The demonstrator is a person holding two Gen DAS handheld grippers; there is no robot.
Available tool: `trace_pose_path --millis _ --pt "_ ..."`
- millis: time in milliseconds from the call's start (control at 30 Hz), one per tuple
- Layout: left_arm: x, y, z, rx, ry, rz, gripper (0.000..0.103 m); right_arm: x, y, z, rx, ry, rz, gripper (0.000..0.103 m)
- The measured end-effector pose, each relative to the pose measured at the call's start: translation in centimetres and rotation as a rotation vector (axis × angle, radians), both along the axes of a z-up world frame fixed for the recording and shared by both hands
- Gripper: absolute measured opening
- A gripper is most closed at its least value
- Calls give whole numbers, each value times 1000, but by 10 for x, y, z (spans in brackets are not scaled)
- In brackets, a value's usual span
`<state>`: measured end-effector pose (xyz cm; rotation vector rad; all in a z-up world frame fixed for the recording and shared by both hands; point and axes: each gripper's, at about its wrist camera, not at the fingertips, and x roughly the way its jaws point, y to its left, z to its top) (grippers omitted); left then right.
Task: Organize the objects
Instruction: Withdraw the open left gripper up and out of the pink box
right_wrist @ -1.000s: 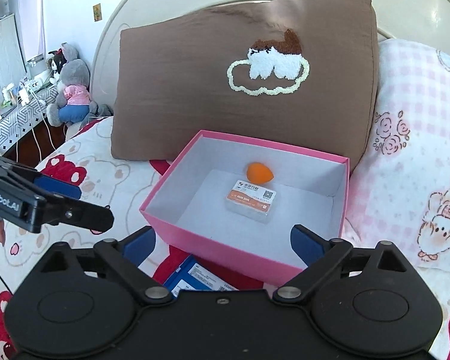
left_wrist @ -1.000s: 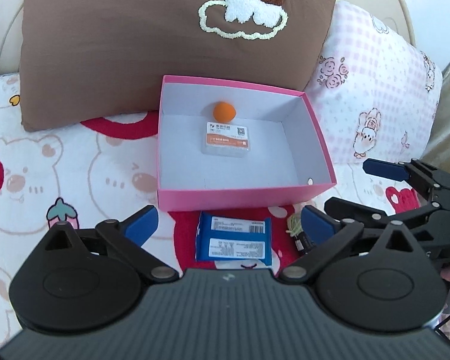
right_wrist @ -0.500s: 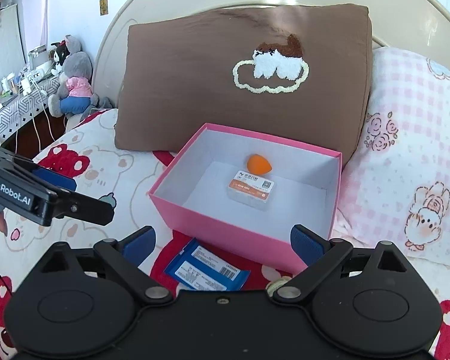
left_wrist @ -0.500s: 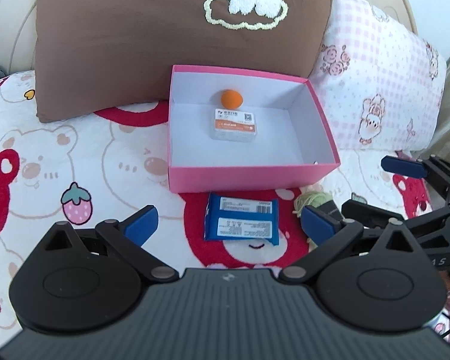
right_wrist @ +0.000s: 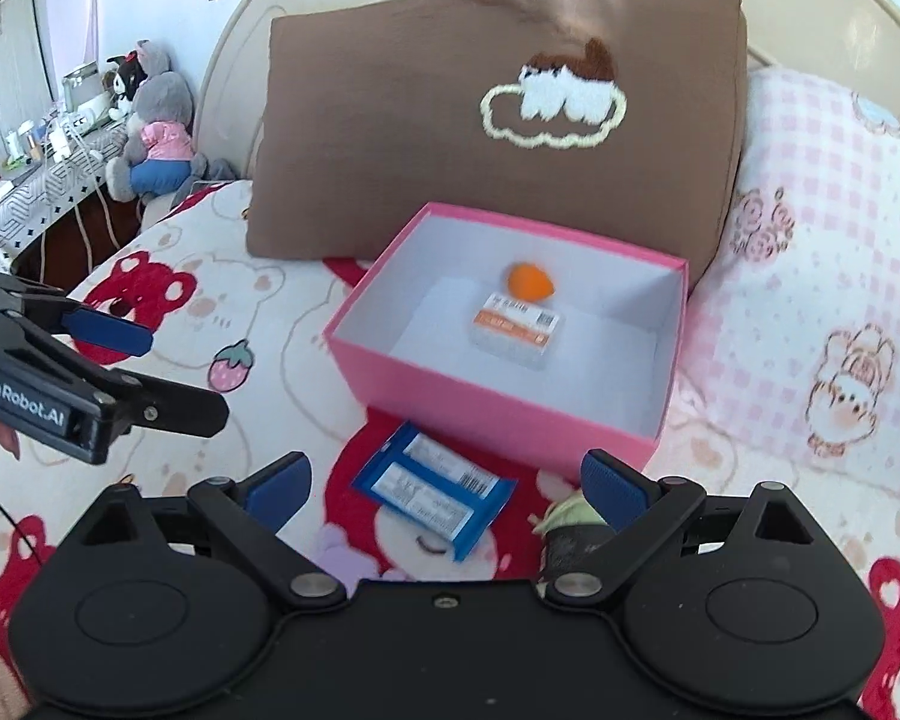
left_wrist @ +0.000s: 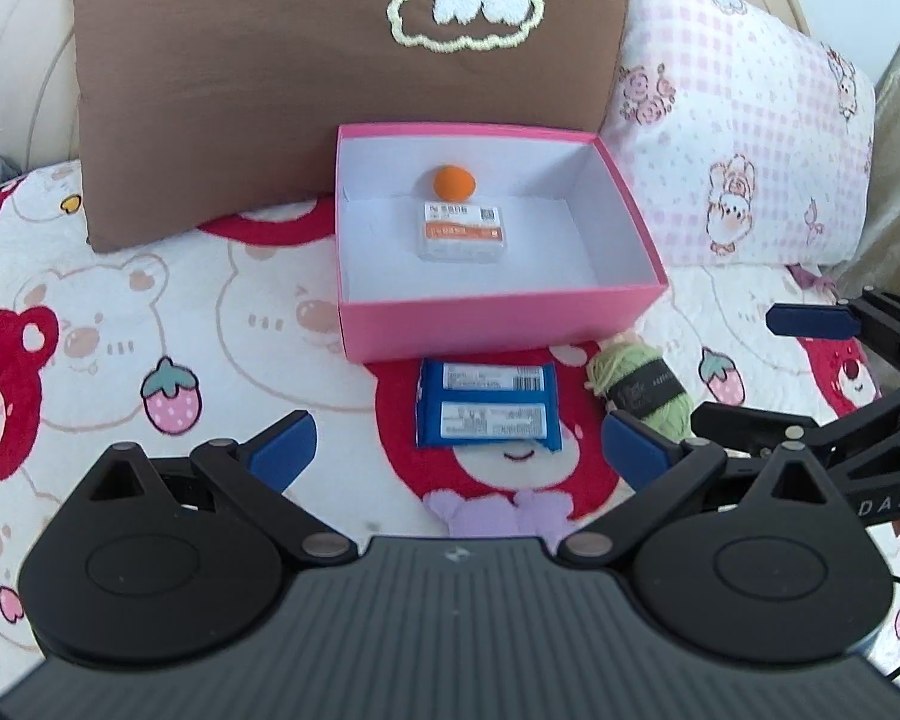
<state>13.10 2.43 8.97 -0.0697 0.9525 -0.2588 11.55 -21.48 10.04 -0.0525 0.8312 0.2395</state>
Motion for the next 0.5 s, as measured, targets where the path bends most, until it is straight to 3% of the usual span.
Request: trace_pose_path --millis 500 --pt "-29 -11 -11 -15 62 -63 103 -38 -1 -12 -76 67 4 98"
